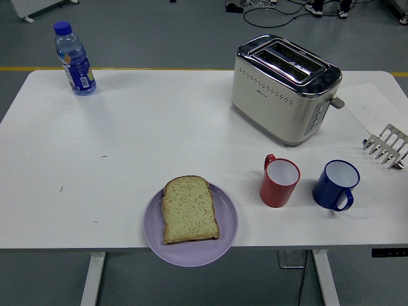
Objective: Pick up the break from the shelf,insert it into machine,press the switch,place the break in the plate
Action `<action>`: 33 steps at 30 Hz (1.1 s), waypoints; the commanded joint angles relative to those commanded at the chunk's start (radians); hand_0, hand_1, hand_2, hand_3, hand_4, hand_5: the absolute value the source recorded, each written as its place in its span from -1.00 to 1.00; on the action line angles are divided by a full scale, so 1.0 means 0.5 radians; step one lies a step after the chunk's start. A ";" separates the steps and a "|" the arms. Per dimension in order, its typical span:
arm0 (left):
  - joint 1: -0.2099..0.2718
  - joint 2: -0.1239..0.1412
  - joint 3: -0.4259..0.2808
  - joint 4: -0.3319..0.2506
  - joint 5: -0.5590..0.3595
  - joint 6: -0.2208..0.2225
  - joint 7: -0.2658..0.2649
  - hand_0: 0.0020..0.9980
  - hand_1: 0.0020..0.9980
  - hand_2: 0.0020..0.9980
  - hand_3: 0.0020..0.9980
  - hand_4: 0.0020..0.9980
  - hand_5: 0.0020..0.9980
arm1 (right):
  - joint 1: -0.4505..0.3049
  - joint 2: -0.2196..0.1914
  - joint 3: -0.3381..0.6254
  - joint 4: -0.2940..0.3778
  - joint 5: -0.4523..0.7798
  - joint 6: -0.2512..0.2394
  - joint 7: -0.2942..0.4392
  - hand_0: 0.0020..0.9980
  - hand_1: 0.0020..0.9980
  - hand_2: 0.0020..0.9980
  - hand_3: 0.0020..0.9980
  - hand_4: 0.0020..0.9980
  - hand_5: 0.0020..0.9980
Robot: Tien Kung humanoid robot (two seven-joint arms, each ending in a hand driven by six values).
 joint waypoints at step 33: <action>-0.101 0.000 0.052 0.000 -0.138 0.012 -0.032 0.24 -0.09 -0.07 0.01 -0.50 0.63 | 0.061 0.034 -0.009 -0.009 0.053 -0.045 -0.029 0.39 0.30 0.37 0.19 -0.08 -0.27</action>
